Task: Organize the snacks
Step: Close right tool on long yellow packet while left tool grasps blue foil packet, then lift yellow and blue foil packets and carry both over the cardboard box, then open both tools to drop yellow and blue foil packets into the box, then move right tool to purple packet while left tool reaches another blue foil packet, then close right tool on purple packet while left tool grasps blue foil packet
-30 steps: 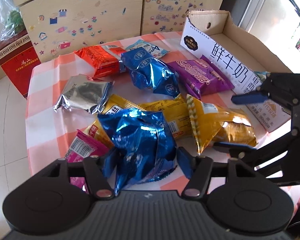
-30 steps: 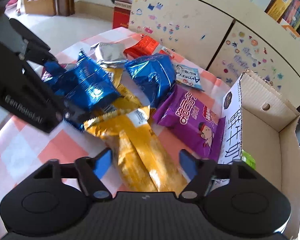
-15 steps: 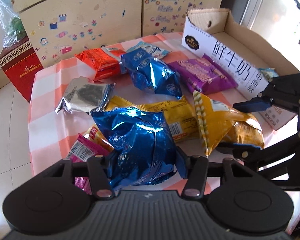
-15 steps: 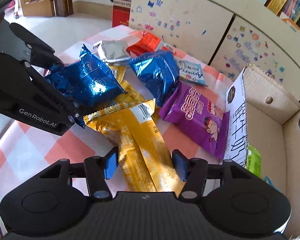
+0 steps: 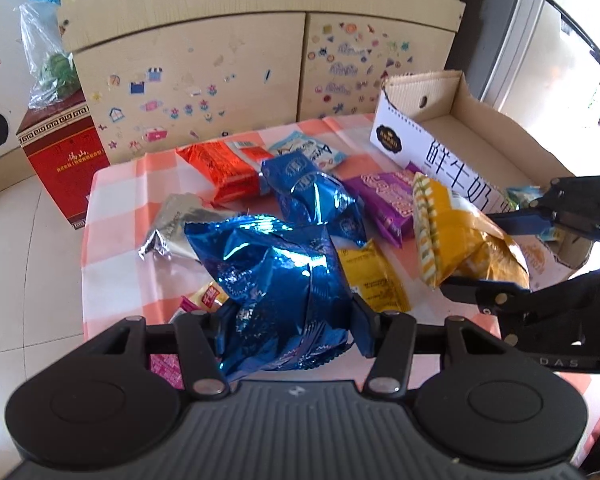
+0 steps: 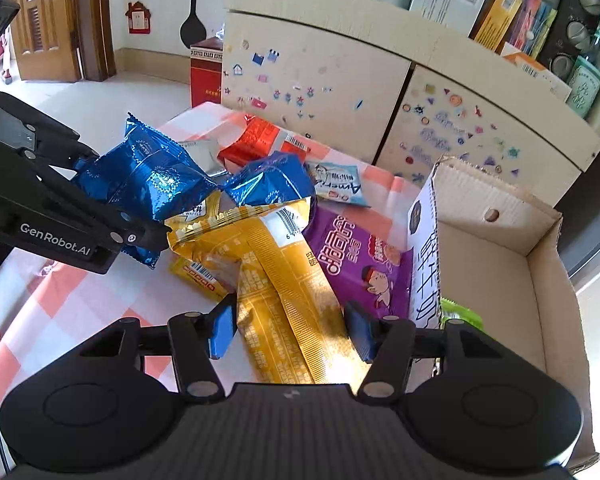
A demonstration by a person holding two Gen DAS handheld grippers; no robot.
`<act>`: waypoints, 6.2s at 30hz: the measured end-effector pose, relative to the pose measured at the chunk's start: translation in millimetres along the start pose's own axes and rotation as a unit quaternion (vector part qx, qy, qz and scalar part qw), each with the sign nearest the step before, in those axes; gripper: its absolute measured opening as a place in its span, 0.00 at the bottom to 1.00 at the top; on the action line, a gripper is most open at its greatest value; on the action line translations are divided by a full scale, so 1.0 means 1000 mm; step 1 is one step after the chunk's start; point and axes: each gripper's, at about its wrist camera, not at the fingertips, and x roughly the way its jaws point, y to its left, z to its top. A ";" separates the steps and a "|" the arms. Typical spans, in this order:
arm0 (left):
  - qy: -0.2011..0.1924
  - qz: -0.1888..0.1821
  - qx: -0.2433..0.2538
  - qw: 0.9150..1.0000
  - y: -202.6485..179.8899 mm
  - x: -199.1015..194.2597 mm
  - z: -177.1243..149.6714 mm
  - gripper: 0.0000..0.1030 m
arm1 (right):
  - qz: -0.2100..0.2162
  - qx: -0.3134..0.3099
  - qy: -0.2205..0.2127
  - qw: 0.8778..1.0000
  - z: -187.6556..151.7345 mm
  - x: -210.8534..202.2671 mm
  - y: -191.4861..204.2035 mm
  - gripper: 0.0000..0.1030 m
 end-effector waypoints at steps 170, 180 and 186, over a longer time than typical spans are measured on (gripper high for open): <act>0.051 -0.006 -0.112 0.992 0.050 0.066 0.054 0.51 | 0.029 0.157 0.014 0.987 0.048 0.073 -0.045 0.91; 0.056 -0.010 -0.076 0.995 0.036 0.078 0.052 0.63 | 0.010 0.153 0.032 0.988 0.039 0.092 -0.044 0.91; 0.044 0.009 -0.026 0.999 0.021 0.082 0.049 0.61 | 0.004 0.139 0.037 0.990 0.038 0.093 -0.041 0.76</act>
